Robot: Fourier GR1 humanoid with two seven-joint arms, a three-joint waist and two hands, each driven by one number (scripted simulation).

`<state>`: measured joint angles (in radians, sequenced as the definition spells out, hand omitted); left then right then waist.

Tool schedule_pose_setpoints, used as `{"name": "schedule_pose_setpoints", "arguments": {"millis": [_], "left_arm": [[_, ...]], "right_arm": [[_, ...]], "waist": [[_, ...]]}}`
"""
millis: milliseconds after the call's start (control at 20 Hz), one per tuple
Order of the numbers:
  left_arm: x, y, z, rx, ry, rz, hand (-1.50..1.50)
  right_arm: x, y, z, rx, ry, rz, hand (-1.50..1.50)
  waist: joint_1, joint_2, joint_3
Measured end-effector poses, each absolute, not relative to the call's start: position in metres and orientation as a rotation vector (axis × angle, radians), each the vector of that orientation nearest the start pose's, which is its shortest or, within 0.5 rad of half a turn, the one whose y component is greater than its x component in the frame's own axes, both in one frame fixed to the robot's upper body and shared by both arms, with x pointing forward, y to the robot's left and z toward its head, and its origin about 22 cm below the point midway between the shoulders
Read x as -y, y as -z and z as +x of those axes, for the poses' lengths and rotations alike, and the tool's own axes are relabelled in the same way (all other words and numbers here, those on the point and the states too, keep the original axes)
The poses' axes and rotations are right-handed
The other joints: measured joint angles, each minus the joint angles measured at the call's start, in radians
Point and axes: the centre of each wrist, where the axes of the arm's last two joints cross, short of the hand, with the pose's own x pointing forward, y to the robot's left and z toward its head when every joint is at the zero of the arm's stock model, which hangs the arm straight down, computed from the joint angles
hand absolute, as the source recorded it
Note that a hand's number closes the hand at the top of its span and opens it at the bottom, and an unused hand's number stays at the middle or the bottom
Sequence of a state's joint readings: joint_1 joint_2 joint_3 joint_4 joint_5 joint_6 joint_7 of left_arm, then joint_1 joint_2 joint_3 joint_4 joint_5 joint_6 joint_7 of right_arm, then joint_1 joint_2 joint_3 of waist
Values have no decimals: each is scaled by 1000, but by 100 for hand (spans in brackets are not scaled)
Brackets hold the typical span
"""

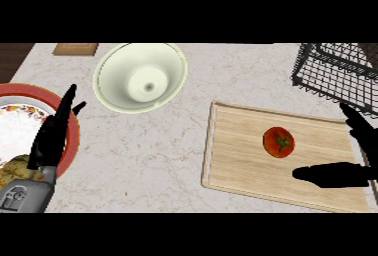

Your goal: Pick the tomato from the tray and place it in the tiered basket

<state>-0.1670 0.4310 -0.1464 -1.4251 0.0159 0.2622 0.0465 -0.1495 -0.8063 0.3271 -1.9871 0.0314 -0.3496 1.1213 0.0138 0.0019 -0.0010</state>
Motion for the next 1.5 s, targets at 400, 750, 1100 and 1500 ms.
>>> {"name": "schedule_pose_setpoints", "arguments": {"millis": [400, 750, 1100, 1500], "left_arm": [[-295, -35, 279, 1540, 237, 438, 0], [-294, -30, 282, 1537, 236, 440, 0], [-297, -32, 283, 1535, 234, 440, 0], [-297, -37, 281, 1541, 229, 436, 0]], "right_arm": [[238, -137, 230, 964, -372, -685, -150], [227, -137, 233, 973, -419, -757, -150], [217, -123, 234, 954, -447, -781, -150], [211, -105, 243, 913, -417, -754, -150]], "waist": [[-9, -3, 1], [-12, -3, 1], [-12, -3, 1], [-11, -3, 1]]}}
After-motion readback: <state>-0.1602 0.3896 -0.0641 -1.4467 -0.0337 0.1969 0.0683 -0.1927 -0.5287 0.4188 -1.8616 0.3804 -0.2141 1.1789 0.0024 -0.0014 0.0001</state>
